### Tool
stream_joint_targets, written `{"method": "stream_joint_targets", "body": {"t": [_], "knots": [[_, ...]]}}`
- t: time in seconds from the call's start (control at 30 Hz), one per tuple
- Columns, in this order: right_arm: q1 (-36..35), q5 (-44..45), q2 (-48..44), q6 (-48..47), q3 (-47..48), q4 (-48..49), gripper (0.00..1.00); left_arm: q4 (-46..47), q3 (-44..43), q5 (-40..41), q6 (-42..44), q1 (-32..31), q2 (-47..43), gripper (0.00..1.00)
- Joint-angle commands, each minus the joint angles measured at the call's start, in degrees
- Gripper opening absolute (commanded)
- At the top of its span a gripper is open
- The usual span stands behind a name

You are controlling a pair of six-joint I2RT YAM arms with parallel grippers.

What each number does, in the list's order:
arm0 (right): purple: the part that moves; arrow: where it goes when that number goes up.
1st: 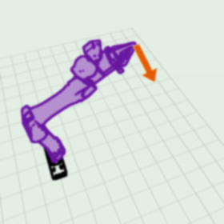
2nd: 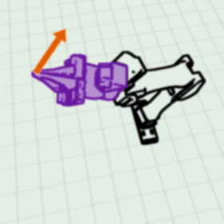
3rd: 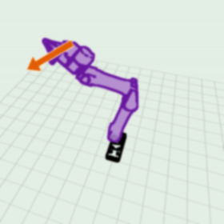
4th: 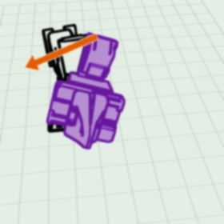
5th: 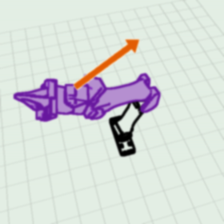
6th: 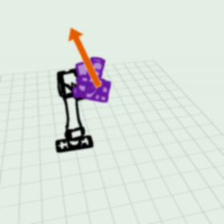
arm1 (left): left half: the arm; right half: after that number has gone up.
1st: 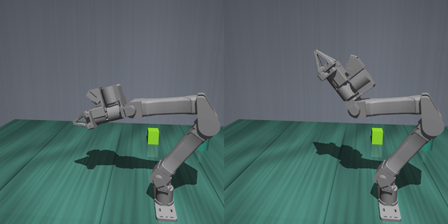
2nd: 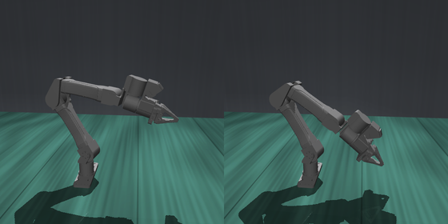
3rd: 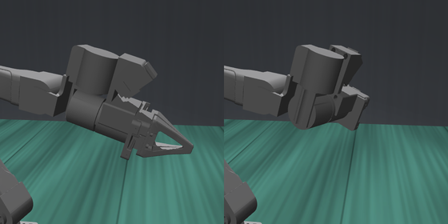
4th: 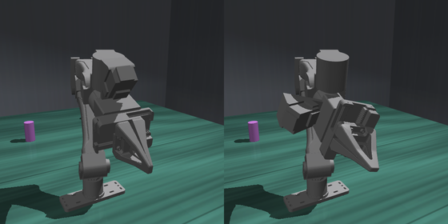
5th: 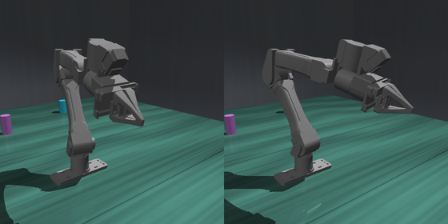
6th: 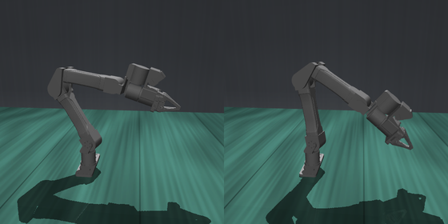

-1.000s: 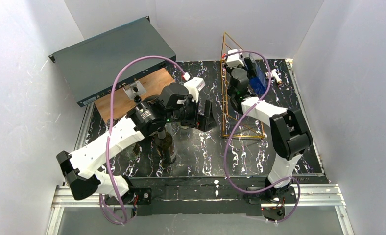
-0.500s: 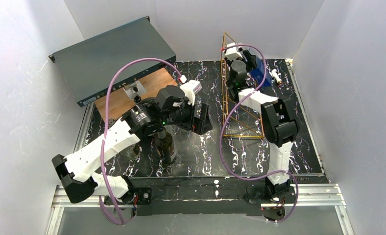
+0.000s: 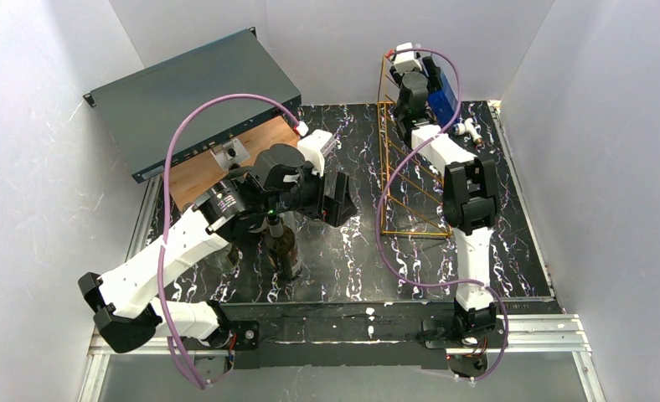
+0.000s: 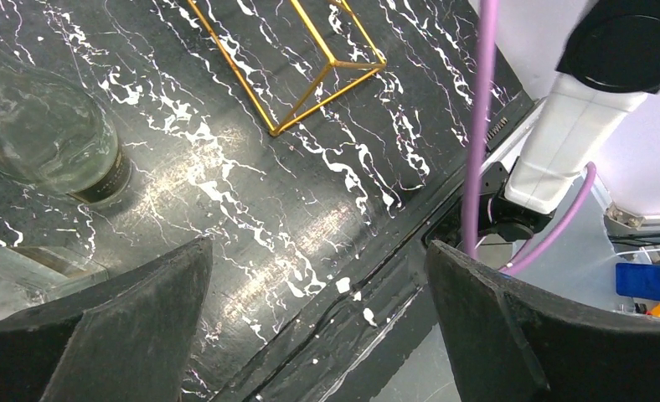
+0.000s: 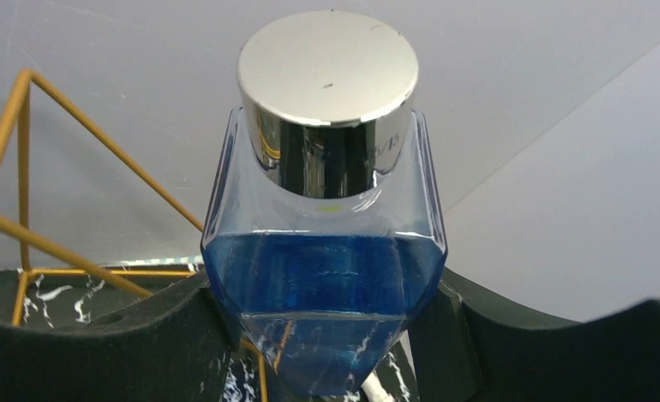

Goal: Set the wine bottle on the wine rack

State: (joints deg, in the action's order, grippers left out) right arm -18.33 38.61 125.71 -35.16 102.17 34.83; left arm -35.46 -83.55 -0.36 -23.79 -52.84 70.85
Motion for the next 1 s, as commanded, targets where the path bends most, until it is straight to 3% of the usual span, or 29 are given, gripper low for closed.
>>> {"method": "stream_joint_targets", "body": {"t": [0.0, 0.23, 0.63, 0.97], "knots": [[1.2, -3.8, 1.5, 1.1, 12.4, 3.4, 0.01, -0.5, -0.1, 0.5, 0.1, 0.1, -0.4, 0.98], [3.0, -7.2, 6.7, 5.3, 23.1, -3.3, 0.01, 1.1, 1.4, -1.5, -1.9, 0.1, -0.9, 0.98], [6.2, -13.8, 7.1, 10.6, 24.9, -5.2, 0.01, 1.4, 0.6, -2.3, -2.0, 0.1, 1.4, 0.98], [6.6, -13.2, 8.6, 11.5, 30.1, -6.1, 0.01, 2.2, 0.8, -3.6, -2.6, 0.1, 2.5, 0.98]]}}
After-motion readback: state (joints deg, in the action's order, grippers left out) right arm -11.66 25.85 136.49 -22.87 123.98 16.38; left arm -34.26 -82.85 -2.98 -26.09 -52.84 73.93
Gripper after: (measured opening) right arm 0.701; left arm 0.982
